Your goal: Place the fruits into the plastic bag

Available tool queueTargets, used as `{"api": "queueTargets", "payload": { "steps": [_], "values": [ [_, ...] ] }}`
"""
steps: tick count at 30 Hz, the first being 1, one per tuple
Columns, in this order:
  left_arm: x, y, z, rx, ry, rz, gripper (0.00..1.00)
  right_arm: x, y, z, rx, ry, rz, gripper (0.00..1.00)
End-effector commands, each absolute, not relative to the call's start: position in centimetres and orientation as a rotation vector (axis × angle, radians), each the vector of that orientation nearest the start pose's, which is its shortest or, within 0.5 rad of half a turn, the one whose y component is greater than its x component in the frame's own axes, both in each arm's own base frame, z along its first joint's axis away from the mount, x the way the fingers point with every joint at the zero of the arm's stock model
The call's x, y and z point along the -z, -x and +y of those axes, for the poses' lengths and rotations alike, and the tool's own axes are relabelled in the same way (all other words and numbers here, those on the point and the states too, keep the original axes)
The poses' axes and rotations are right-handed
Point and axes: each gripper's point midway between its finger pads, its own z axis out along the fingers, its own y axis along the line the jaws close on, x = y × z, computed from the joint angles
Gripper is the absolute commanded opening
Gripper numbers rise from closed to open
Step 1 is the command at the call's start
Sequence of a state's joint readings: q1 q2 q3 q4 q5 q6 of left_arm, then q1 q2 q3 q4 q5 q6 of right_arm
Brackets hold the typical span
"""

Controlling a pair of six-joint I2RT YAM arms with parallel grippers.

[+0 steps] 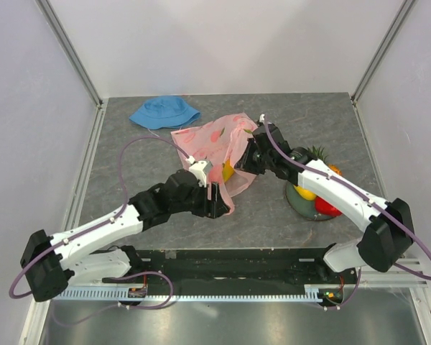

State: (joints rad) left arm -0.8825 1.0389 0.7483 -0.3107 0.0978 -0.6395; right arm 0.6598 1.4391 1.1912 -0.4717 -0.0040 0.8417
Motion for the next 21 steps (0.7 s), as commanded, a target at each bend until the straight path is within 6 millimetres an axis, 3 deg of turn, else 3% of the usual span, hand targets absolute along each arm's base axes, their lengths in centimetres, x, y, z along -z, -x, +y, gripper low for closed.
{"api": "queueTargets", "payload": {
  "steps": [1, 9, 15, 21],
  "values": [
    [-15.0, -17.8, -29.3, 0.906, -0.241, 2.342, 0.72, -21.0, -29.1, 27.3, -0.814, -0.198, 2.354, 0.00],
    [-13.4, -18.1, -31.9, 0.838, -0.293, 2.352, 0.70, -20.7, -28.0, 26.5, -0.815, -0.213, 2.355, 0.00],
    [-12.0, -18.8, -30.8, 0.661, -0.294, 2.341, 0.66, -21.0, -27.9, 26.4, -0.818, -0.200, 2.346, 0.00],
    [-13.6, -19.6, -29.7, 0.541, -0.299, 2.262, 0.66, -20.6, -27.9, 26.5, -0.819, -0.196, 2.359, 0.00]
  ]
}}
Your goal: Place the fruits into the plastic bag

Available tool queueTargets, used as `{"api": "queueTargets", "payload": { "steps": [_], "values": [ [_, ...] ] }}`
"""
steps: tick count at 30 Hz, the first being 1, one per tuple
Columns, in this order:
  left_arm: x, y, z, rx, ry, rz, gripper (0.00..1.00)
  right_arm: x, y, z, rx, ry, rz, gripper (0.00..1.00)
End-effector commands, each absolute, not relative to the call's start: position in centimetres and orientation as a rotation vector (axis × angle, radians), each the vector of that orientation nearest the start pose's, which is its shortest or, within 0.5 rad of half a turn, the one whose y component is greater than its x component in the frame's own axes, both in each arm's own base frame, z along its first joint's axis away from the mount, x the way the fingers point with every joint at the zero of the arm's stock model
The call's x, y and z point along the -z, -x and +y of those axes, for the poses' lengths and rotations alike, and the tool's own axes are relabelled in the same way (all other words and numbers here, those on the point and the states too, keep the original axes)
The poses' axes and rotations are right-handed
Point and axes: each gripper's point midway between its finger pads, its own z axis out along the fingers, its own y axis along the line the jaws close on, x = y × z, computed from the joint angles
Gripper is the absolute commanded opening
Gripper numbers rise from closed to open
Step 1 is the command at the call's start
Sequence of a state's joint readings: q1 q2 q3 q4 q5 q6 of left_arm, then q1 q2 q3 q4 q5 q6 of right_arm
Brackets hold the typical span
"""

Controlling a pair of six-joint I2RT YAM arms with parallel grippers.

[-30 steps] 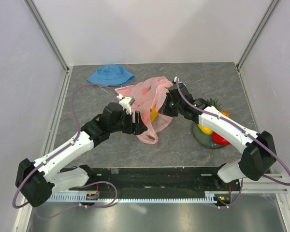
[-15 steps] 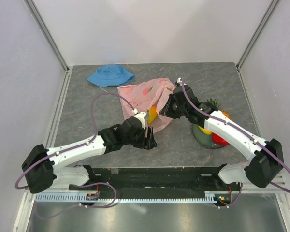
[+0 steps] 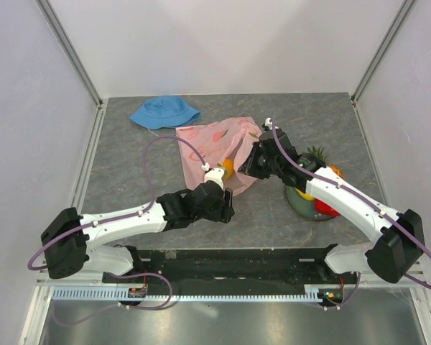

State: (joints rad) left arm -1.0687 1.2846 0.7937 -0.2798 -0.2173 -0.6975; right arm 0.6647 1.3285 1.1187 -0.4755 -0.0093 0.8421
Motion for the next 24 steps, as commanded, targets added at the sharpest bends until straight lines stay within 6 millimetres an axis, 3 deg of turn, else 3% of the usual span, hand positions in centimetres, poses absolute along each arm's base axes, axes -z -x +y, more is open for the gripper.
{"api": "queueTargets", "payload": {
  "steps": [1, 3, 10, 18, 21, 22, 24],
  "values": [
    [-13.7, -19.6, -29.4, 0.521, -0.296, 2.256, 0.66, -20.6, -27.8, 26.5, -0.821, -0.194, 2.360, 0.00],
    [-13.7, -19.7, -29.2, 0.509, -0.290, 2.256, 0.67, -20.4, -27.8, 26.6, -0.819, -0.191, 2.367, 0.00],
    [-10.5, -19.3, -29.7, 0.457, -0.333, 2.339, 0.66, -20.4, -27.8, 26.6, -0.821, -0.188, 2.366, 0.00],
    [-8.8, -20.0, -29.0, 0.363, -0.360, 2.331, 0.58, -20.3, -27.8, 26.5, -0.818, -0.200, 2.364, 0.00],
    [-8.9, -20.5, -29.1, 0.366, -0.367, 2.298, 0.47, -20.4, -27.8, 26.4, -0.815, -0.203, 2.361, 0.00],
    [-9.1, -20.5, -29.2, 0.378, -0.365, 2.284, 0.37, -20.4, -27.9, 26.4, -0.814, -0.204, 2.357, 0.00],
    [-9.3, -20.7, -29.4, 0.397, -0.364, 2.263, 0.27, -20.6, -27.8, 26.3, -0.816, -0.204, 2.352, 0.00]
  ]
}}
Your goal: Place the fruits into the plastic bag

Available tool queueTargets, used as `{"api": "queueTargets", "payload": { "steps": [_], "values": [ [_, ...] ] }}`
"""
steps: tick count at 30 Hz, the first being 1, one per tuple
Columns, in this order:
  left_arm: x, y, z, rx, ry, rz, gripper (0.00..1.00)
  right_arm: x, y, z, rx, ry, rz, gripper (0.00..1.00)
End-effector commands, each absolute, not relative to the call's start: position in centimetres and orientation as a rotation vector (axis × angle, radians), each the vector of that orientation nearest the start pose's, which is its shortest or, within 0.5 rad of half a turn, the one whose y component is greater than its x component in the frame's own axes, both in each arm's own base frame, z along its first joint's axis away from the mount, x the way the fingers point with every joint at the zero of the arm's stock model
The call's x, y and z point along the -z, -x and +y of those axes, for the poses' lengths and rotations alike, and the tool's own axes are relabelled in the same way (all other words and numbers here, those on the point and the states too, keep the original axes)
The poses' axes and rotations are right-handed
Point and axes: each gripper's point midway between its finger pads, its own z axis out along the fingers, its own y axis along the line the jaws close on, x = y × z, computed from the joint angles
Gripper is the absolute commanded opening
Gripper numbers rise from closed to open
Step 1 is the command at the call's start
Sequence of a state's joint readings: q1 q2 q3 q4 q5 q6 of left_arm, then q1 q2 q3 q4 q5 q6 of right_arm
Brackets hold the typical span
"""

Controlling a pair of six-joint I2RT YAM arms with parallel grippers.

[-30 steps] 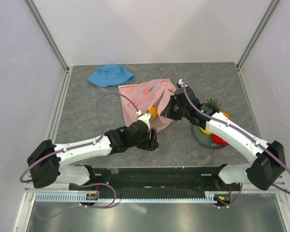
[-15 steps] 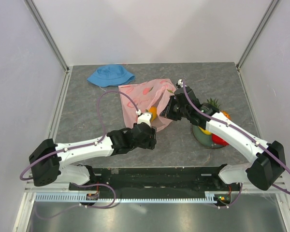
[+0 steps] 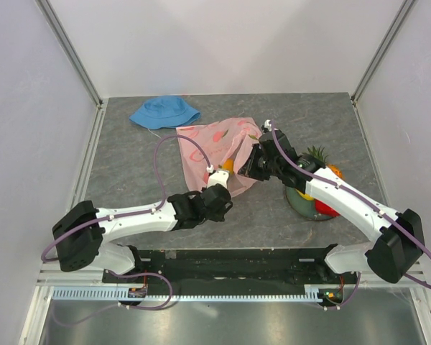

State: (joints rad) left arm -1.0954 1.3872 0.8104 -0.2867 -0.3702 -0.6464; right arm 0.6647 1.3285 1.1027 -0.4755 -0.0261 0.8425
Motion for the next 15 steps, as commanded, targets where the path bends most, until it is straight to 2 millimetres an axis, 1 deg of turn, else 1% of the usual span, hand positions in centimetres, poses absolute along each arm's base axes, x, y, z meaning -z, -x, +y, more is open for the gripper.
{"api": "queueTargets", "payload": {
  "steps": [1, 2, 3, 4, 6, 7, 8, 9, 10, 11, 12, 13, 14, 15],
  "values": [
    [-9.5, -20.7, -29.4, 0.409, -0.360, 2.255, 0.12, -20.7, -27.9, 26.3, -0.812, -0.202, 2.349, 0.00],
    [-9.5, -20.6, -29.3, 0.408, -0.357, 2.253, 0.05, -20.9, -28.0, 26.3, -0.812, -0.203, 2.341, 0.00],
    [-9.8, -20.7, -29.2, 0.413, -0.350, 2.243, 0.01, -21.1, -28.1, 26.3, -0.809, -0.194, 2.336, 0.00],
    [-10.2, -20.8, -29.2, 0.417, -0.341, 2.235, 0.02, -21.7, -28.3, 26.1, -0.801, -0.179, 2.315, 0.00],
    [-12.5, -21.2, -28.8, 0.444, -0.293, 2.178, 0.02, -22.6, -28.8, 25.7, -0.776, -0.172, 2.280, 0.00],
    [-13.6, -21.3, -28.7, 0.462, -0.274, 2.151, 0.02, -23.4, -29.1, 25.5, -0.763, -0.168, 2.253, 0.00],
    [-16.3, -21.7, -28.3, 0.502, -0.224, 2.088, 0.02, -23.8, -29.2, 25.2, -0.748, -0.147, 2.239, 0.00],
    [-17.7, -21.8, -28.1, 0.520, -0.204, 2.056, 0.02, -24.1, -29.4, 25.1, -0.739, -0.138, 2.229, 0.00],
    [-19.3, -21.9, -27.7, 0.545, -0.178, 2.020, 0.02, -25.1, -29.7, 24.9, -0.739, -0.135, 2.205, 0.00],
    [-22.4, -22.0, -27.2, 0.593, -0.135, 1.952, 0.02, -25.6, -29.9, 24.6, -0.723, -0.118, 2.195, 0.00],
    [-24.1, -22.1, -26.8, 0.616, -0.114, 1.917, 0.01, -26.2, -30.1, 24.4, -0.716, -0.112, 2.179, 0.00],
    [-26.4, -22.1, -26.6, 0.653, -0.091, 1.871, 0.02, -28.0, -30.4, 24.3, -0.721, -0.104, 2.142, 0.00],
    [-28.5, -21.9, -25.9, 0.681, -0.081, 1.827, 0.02, -28.8, -30.6, 23.8, -0.688, -0.082, 2.125, 0.00],
    [-29.8, -22.0, -25.5, 0.691, -0.068, 1.806, 0.02, -29.7, -30.7, 23.6, -0.673, -0.067, 2.112, 0.00]
  ]
}}
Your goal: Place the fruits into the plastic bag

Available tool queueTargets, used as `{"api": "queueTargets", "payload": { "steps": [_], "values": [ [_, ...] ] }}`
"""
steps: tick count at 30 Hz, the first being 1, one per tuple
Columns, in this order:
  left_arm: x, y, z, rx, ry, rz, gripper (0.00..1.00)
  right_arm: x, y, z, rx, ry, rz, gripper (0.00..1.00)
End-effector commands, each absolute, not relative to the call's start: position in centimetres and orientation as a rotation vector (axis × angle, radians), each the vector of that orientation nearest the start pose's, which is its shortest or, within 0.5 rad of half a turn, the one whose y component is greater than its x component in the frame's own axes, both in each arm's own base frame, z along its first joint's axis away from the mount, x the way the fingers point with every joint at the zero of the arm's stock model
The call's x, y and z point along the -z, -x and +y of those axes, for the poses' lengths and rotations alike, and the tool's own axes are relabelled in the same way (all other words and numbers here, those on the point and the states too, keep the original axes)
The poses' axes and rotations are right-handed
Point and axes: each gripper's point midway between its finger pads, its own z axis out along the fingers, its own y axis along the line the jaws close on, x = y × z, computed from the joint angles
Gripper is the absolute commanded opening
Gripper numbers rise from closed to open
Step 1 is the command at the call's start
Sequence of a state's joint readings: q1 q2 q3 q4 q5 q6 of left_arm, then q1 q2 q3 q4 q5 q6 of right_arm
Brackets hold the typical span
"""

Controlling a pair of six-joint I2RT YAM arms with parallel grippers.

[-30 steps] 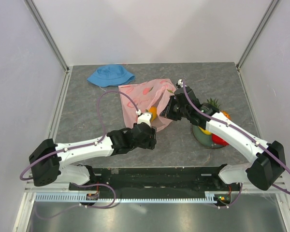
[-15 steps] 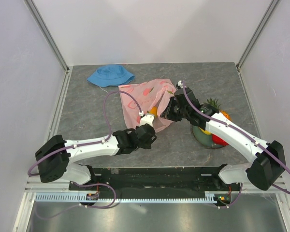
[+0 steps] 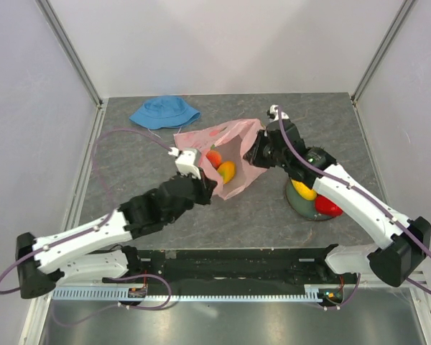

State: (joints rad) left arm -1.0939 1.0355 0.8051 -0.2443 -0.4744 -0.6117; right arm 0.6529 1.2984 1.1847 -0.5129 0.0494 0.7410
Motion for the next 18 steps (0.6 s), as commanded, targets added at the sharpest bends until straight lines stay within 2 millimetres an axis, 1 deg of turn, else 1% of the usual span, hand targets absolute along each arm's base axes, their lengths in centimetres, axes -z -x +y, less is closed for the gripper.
{"api": "queueTargets", "payload": {
  "steps": [1, 2, 3, 4, 5, 6, 7, 8, 9, 10, 11, 12, 13, 14, 15, 16, 17, 18],
  "values": [
    [-32.1, -21.9, -25.1, 0.710, -0.058, 1.776, 0.02, -32.5, -31.0, 23.5, -0.675, -0.050, 2.056, 0.00],
    [-33.4, -22.0, -24.6, 0.704, -0.062, 1.756, 0.02, -33.3, -31.1, 22.6, -0.611, -0.021, 2.046, 0.00],
    [-34.9, -21.9, -24.1, 0.707, -0.055, 1.733, 0.02, -34.4, -31.3, 22.2, -0.582, -0.009, 2.024, 0.00],
    [-37.9, -21.9, -23.7, 0.737, -0.038, 1.683, 0.02, -37.3, -31.5, 21.7, -0.577, -0.006, 1.960, 0.00],
    [-39.1, -21.9, -23.4, 0.726, -0.059, 1.663, 0.02, -38.6, -31.5, 21.3, -0.562, 0.006, 1.930, 0.00],
    [-40.4, -22.2, -23.0, 0.727, -0.049, 1.643, 0.01, -41.1, -31.6, 21.0, -0.546, 0.041, 1.868, 0.00],
    [-43.4, -21.9, -22.8, 0.781, -0.045, 1.596, 0.02, -42.2, -31.6, 20.8, -0.540, 0.047, 1.841, 0.00],
    [-44.5, -22.0, -22.7, 0.802, -0.050, 1.583, 0.01, -43.1, -31.7, 20.7, -0.535, 0.057, 1.823, 0.00],
    [-45.4, -22.8, -22.0, 0.800, -0.033, 1.569, 0.02, -43.7, -32.0, 20.6, -0.523, 0.057, 1.809, 0.00],
    [-46.9, -23.2, -21.9, 0.822, -0.023, 1.552, 0.02, -45.0, -32.0, 20.6, -0.535, 0.053, 1.781, 0.00],
    [-47.1, -23.1, -22.7, 0.887, -0.055, 1.564, 0.02, -45.3, -32.2, 20.7, -0.539, 0.050, 1.776, 0.00],
    [-47.2, -24.7, -21.5, 0.866, -0.022, 1.565, 0.02, -44.8, -32.7, 21.2, -0.537, 0.056, 1.789, 0.00],
    [-46.3, -25.6, -21.7, 0.876, -0.023, 1.596, 0.02, -44.2, -33.0, 21.5, -0.539, 0.057, 1.803, 0.00],
    [-45.6, -25.8, -22.2, 0.929, -0.035, 1.626, 0.02, -43.7, -33.3, 21.8, -0.543, 0.054, 1.814, 0.00],
    [-44.9, -27.3, -21.1, 0.909, 0.000, 1.638, 0.02, -42.9, -33.7, 22.1, -0.540, 0.051, 1.830, 0.00],
    [-43.1, -28.1, -21.3, 0.916, 0.000, 1.685, 0.02, -40.9, -33.9, 22.3, -0.530, 0.055, 1.869, 0.00],
    [-41.9, -28.2, -22.1, 0.975, -0.032, 1.730, 0.02, -40.2, -34.3, 22.5, -0.529, 0.053, 1.868, 0.00],
    [-40.9, -29.3, -21.5, 0.974, -0.014, 1.753, 0.02, -37.4, -34.4, 22.6, -0.507, 0.059, 1.919, 0.00]
  ]
}}
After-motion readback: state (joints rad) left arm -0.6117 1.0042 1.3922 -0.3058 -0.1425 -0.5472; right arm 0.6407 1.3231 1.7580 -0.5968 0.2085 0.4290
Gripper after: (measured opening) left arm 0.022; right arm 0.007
